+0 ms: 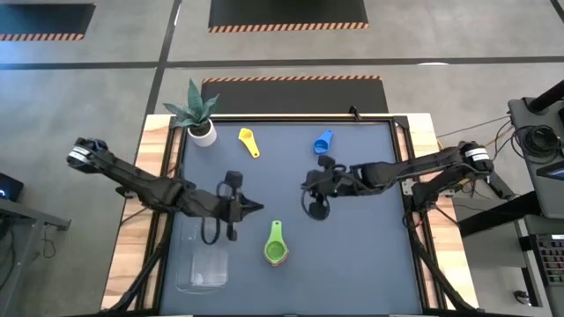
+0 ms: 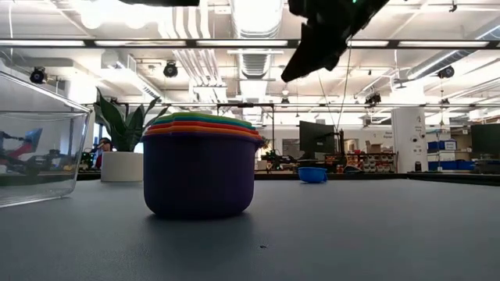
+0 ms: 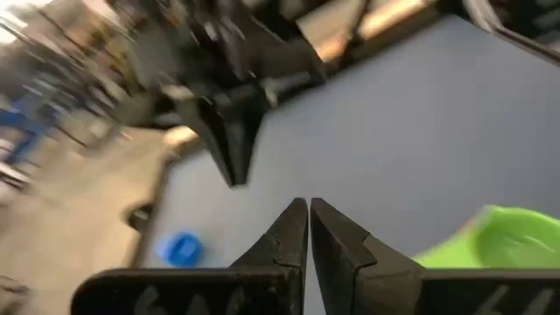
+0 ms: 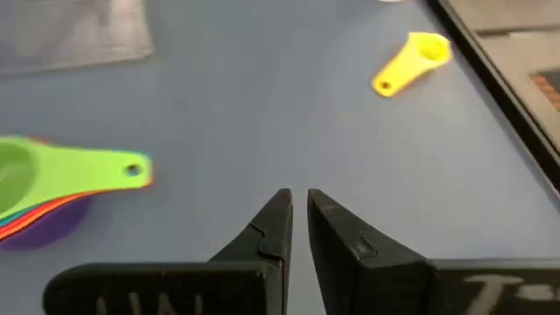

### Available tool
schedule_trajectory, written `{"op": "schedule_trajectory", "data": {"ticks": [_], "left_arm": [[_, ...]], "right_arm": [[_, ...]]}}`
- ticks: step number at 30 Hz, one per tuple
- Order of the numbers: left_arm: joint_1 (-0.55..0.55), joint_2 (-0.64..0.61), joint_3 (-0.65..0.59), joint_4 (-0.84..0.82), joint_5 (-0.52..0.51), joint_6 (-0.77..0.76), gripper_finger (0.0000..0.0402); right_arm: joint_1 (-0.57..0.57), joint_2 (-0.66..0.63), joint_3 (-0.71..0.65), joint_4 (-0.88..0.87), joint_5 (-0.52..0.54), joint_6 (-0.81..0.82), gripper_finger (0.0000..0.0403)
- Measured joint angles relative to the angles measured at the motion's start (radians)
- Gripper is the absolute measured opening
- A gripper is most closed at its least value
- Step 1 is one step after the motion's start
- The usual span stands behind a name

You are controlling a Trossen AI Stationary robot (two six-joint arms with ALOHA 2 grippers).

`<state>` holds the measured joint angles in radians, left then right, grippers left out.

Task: Nest measuring cups in basket
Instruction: Stack the blue measuring cup on top of the green measuring cup

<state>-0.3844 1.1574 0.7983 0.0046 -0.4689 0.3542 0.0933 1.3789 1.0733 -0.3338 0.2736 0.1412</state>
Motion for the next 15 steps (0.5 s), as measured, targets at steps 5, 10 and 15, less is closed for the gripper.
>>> {"op": "schedule_trajectory", "data": {"ticks": [5,10,15], "left_arm": [[0.003,-0.114,-0.140,0.229,-0.077,0.136,0.0000],[0.003,-0.229,-0.205,0.248,-0.130,0.118,0.0000],[0.003,-0.311,-0.231,0.250,-0.134,0.087,0.0000]], "right_arm": [[-0.106,-0.005,0.000,-0.080,-0.019,0.072,0.0028],[-0.238,0.012,0.000,-0.182,-0.025,0.155,0.0028],[-0.379,0.059,0.000,-0.208,-0.124,0.157,0.0028]]}}
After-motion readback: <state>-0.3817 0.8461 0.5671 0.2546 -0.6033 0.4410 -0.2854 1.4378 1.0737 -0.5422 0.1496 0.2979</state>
